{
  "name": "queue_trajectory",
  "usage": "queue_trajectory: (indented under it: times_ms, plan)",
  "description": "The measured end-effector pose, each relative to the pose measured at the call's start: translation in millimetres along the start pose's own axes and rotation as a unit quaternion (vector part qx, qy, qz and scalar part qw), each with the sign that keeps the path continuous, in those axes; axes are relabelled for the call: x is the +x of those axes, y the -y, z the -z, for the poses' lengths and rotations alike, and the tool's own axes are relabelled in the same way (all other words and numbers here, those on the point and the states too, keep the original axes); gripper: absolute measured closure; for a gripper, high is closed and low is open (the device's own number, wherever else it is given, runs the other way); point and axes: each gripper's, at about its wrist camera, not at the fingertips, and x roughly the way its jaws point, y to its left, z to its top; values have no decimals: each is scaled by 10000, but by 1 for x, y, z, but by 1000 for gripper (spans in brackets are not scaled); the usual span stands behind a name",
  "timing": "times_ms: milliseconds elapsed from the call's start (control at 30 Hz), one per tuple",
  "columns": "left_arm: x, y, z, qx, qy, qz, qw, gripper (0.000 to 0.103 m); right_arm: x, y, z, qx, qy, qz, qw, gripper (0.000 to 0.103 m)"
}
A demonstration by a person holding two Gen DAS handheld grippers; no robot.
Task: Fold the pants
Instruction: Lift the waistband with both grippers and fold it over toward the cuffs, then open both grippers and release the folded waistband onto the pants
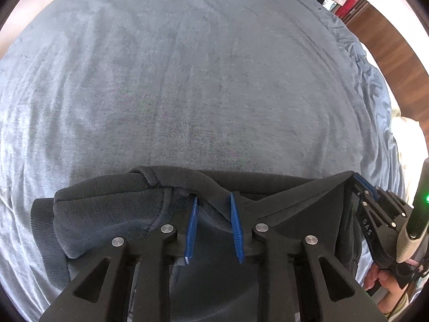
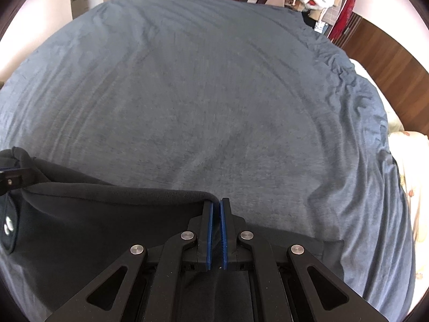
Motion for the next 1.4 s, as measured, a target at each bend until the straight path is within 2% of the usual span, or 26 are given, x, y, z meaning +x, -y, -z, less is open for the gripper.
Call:
queue_trajectory:
  times_ms: [167, 200, 233, 300, 333, 400, 500, 633, 833, 933, 1100, 1267, 1400]
  plan:
    - [4, 0, -5, -12, -150, -7, 9999, 70, 20, 0, -2, 14, -260, 42, 9997, 98]
    - [3, 1, -6, 19, -148, -50, 9999, 62, 24, 0, -2, 11, -339, 77, 9994, 98]
    - [0, 3, -7, 92, -113, -243, 9996, 52, 27, 1, -3, 2, -398, 116, 9991, 98]
    - [-7, 5, -8, 257, 5, -404, 9989, 50, 34, 2, -3, -2, -545, 198, 9983, 98]
    - [-9, 6, -8, 290, 34, -437, 9986, 43, 36, 4, -3, 27, -606, 188, 9980, 98]
    - [-14, 3, -7, 372, 188, -796, 9960, 35, 40, 7, -3, 97, -730, 122, 9972, 98]
    - [-14, -8, -7, 435, 253, -1076, 9929, 35, 43, 7, -4, 86, -857, 164, 9962, 98]
    - [-11, -31, -3, 254, 157, -1180, 9926, 35, 40, 7, -3, 156, -915, 218, 9954, 96]
    - [-5, -37, 1, 477, 211, -1290, 9903, 35, 37, 8, -2, 226, -1024, 298, 9940, 87]
    - [-11, -36, 1, 443, 266, -1086, 9927, 35, 31, 10, -3, 342, -947, 235, 9946, 84]
    - [-48, -19, 14, 680, 613, -511, 9945, 35, -8, 8, 0, 418, -455, 138, 9980, 67]
    - [-87, 8, 31, 1286, 952, -108, 9871, 35, -67, 7, 15, 651, 80, 45, 9978, 65]
    - [-108, 30, 47, 1879, 1070, 191, 9762, 35, -111, 10, 36, 965, 316, 6, 9948, 65]
